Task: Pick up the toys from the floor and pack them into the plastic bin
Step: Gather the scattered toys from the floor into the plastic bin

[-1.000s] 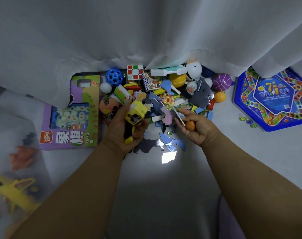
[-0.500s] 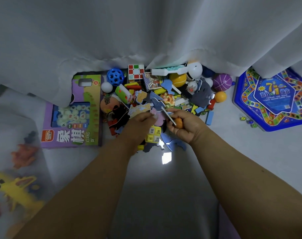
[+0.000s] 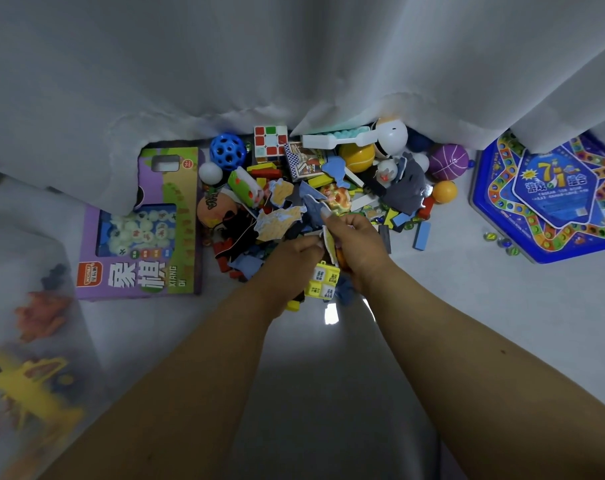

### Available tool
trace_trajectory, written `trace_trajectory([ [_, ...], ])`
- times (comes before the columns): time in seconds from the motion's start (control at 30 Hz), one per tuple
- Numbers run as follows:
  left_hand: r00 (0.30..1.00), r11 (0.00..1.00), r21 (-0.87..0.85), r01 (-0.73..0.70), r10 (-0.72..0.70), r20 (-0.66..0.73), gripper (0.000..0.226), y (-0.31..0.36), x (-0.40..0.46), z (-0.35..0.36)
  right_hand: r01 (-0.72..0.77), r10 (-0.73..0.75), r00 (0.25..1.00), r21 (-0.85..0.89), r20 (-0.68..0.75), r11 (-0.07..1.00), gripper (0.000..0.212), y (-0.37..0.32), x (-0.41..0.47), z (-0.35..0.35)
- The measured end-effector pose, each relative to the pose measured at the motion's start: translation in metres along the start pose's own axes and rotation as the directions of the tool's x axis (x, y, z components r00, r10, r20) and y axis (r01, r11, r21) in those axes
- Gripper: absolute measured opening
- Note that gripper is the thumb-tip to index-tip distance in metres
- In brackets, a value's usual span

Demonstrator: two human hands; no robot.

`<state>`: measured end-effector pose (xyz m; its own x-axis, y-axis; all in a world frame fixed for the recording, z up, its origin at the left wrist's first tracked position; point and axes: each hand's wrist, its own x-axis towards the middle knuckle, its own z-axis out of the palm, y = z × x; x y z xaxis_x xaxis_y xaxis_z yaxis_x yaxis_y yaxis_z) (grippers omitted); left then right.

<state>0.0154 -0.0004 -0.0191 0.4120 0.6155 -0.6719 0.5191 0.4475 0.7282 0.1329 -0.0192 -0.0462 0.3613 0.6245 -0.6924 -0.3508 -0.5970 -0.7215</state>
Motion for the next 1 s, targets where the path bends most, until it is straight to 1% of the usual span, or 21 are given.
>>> trace_trajectory([
  [0.1, 0.999, 0.997, -0.078, 0.024, -0.026, -0.023, 0.029, -0.001, -0.002, 0.001, 0.109, -0.122, 0.990, -0.156, -0.077, 0.982, 0.021, 0.002, 0.006, 0.001],
  [0.13, 0.999, 0.994, -0.105, 0.018, -0.022, -0.041, 0.028, 0.000, -0.002, 0.002, 0.126, -0.142, 0.985, -0.163, -0.094, 0.979, 0.022, 0.001, 0.006, 0.002],
  [0.2, 0.996, 0.991, -0.133, 0.001, -0.013, -0.090, 0.026, 0.004, -0.001, 0.001, 0.116, -0.134, 0.981, -0.129, -0.138, 0.985, 0.024, 0.000, 0.010, 0.000],
  [0.23, 0.992, 0.996, -0.093, -0.012, 0.000, -0.125, 0.025, 0.006, 0.000, -0.002, 0.104, -0.122, 0.979, -0.111, -0.164, 0.988, 0.025, -0.002, 0.013, -0.002],
  [0.3, 0.975, 0.996, 0.073, -0.052, 0.067, -0.212, 0.028, 0.008, 0.004, -0.014, 0.067, -0.092, 0.973, -0.122, -0.211, 0.990, 0.026, -0.008, 0.022, -0.009],
  [0.33, 0.958, 0.984, 0.169, -0.063, 0.107, -0.267, 0.033, 0.009, 0.007, -0.022, 0.046, -0.076, 0.971, -0.136, -0.228, 0.990, 0.027, -0.011, 0.028, -0.013],
  [0.4, 0.923, 0.929, 0.367, -0.046, 0.180, -0.341, 0.049, 0.007, 0.016, -0.039, 0.007, -0.048, 0.976, -0.189, -0.213, 0.982, 0.038, -0.018, 0.037, -0.015],
  [0.47, 0.934, 0.836, 0.548, 0.012, 0.186, -0.304, 0.069, 0.008, 0.028, -0.050, -0.018, -0.038, 0.985, -0.314, -0.170, 0.949, 0.055, -0.022, 0.042, -0.011],
  [0.53, 0.964, 0.690, 0.720, 0.070, 0.139, -0.228, 0.083, 0.013, 0.041, -0.053, -0.046, -0.034, 0.985, -0.441, -0.171, 0.896, 0.084, -0.026, 0.046, -0.002],
  [0.57, 0.972, 0.618, 0.781, 0.088, 0.118, -0.203, 0.085, 0.016, 0.047, -0.052, -0.050, -0.041, 0.984, -0.487, -0.173, 0.872, 0.094, -0.029, 0.046, 0.003],
  [0.6, 0.977, 0.555, 0.826, 0.098, 0.102, -0.185, 0.087, 0.019, 0.052, -0.050, -0.040, -0.057, 0.985, -0.530, -0.165, 0.847, 0.098, -0.033, 0.046, 0.008],
  [0.67, 0.983, 0.477, 0.871, 0.119, 0.064, -0.170, 0.087, 0.024, 0.061, -0.045, 0.000, -0.092, 0.988, -0.606, -0.121, 0.796, 0.101, -0.040, 0.046, 0.015],
  [0.77, 0.987, 0.439, 0.890, 0.126, 0.032, -0.156, 0.089, 0.026, 0.068, -0.042, 0.036, -0.127, 0.989, -0.692, -0.080, 0.721, 0.096, -0.040, 0.041, 0.018],
  [0.8, 0.987, 0.440, 0.889, 0.125, 0.035, -0.156, 0.087, 0.027, 0.069, -0.042, 0.045, -0.136, 0.988, -0.714, -0.071, 0.699, 0.092, -0.039, 0.039, 0.019],
  [0.9, 0.987, 0.458, 0.884, 0.093, 0.072, -0.141, 0.071, 0.031, 0.067, -0.046, 0.075, -0.189, 0.980, -0.757, -0.065, 0.649, 0.081, -0.033, 0.036, 0.020],
  [1.0, 0.993, 0.472, 0.880, 0.045, 0.076, -0.092, 0.071, 0.030, 0.067, -0.053, 0.120, -0.261, 0.964, -0.810, -0.043, 0.574, 0.072, -0.028, 0.036, 0.018],
])
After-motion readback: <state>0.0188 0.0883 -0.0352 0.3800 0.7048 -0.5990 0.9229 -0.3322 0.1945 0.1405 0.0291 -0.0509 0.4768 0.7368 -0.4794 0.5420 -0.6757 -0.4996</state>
